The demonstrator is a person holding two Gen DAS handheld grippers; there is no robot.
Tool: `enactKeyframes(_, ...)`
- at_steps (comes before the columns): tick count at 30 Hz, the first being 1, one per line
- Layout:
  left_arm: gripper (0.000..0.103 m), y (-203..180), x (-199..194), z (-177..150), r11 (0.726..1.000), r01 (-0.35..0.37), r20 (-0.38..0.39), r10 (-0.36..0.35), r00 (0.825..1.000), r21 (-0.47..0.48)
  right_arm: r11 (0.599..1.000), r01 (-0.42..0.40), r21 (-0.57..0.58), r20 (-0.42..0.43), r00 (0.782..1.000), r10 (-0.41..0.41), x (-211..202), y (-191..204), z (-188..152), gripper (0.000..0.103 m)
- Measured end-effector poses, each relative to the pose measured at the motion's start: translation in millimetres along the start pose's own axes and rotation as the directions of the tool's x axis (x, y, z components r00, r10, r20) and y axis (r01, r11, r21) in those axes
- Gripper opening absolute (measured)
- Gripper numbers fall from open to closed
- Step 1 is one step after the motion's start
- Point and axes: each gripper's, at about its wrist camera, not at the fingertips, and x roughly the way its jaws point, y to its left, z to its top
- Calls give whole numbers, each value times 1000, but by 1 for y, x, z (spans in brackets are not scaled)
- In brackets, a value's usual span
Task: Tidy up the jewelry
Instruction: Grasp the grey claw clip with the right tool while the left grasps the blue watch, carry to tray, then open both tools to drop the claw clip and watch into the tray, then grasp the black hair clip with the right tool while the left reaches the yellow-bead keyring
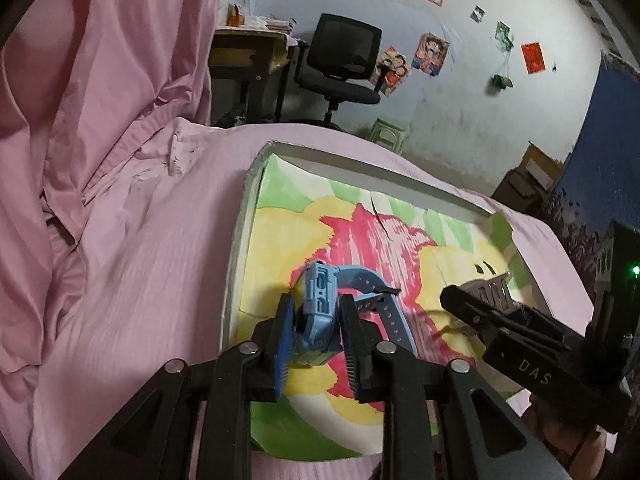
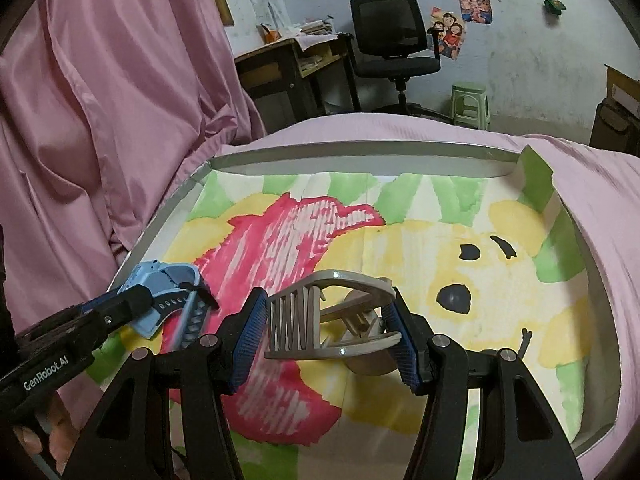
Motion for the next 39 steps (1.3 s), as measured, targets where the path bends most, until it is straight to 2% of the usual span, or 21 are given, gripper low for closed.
enactKeyframes(2, 30, 0, -2, 1, 1000, 14, 8, -14, 1000, 4, 1000, -9, 2, 0, 1000, 9, 0, -1, 2, 55)
enactKeyframes(5, 32, 4, -9, -2, 999, 40, 25, -40, 999, -11, 999, -28, 17, 21, 999, 27, -9, -5, -1, 64)
enactKeyframes(6, 38, 5, -13, -3, 999, 48, 34, -48, 998, -17, 1000, -26, 11, 44, 999, 25, -16, -5, -3, 68)
enactKeyframes(8, 57, 7, -26, -6, 998, 56, 81, -54, 995, -22, 1000, -26, -3, 82, 996, 26, -30, -6, -6, 72)
enactKeyframes(9, 70, 7, -35, -9, 998, 54, 117, -52, 992, -21, 1000, -26, -14, 107, 994, 27, -39, -5, -9, 74)
enactKeyframes(11, 72, 5, -53, -14, 998, 63, 188, -61, 980, -7, 999, -23, -28, 156, 987, 27, -56, -6, -12, 78)
enactKeyframes(15, 80, 1, -83, -26, 998, 57, 270, -60, 961, 20, 999, -16, -44, 279, 960, 28, -98, -6, -25, 92)
enactKeyframes(18, 87, -2, -105, -38, 998, 60, 327, -68, 942, 35, 998, -11, -55, 356, 934, 30, -127, -5, -37, 95)
enactKeyframes(20, 93, -3, -117, -46, 997, 58, 356, -70, 932, 43, 998, -4, -57, 398, 917, 26, -145, -5, -46, 102)
enactKeyframes(22, 101, -4, -132, -57, 997, 55, 394, -70, 916, 50, 998, 2, -59, 433, 901, 24, -161, -5, -56, 102)
enactKeyframes(25, 103, -7, -150, -74, 996, 50, 429, -77, 900, 74, 998, 20, -66, 469, 883, 14, -182, -1, -72, 102)
enactKeyframes(31, 103, -9, -173, -102, 993, 39, 454, -88, 887, 115, 994, 63, -91, 505, 863, -8, -214, 7, -96, 102)
enactKeyframes(35, 103, -7, -183, -119, 992, 25, 461, -81, 884, 125, 992, 79, -98, 506, 863, -19, -229, 10, -114, 102)
enactKeyframes(39, 103, -3, -186, -132, 992, 22, 452, -78, 889, 128, 990, 101, -103, 480, 876, -39, -234, 10, -128, 102)
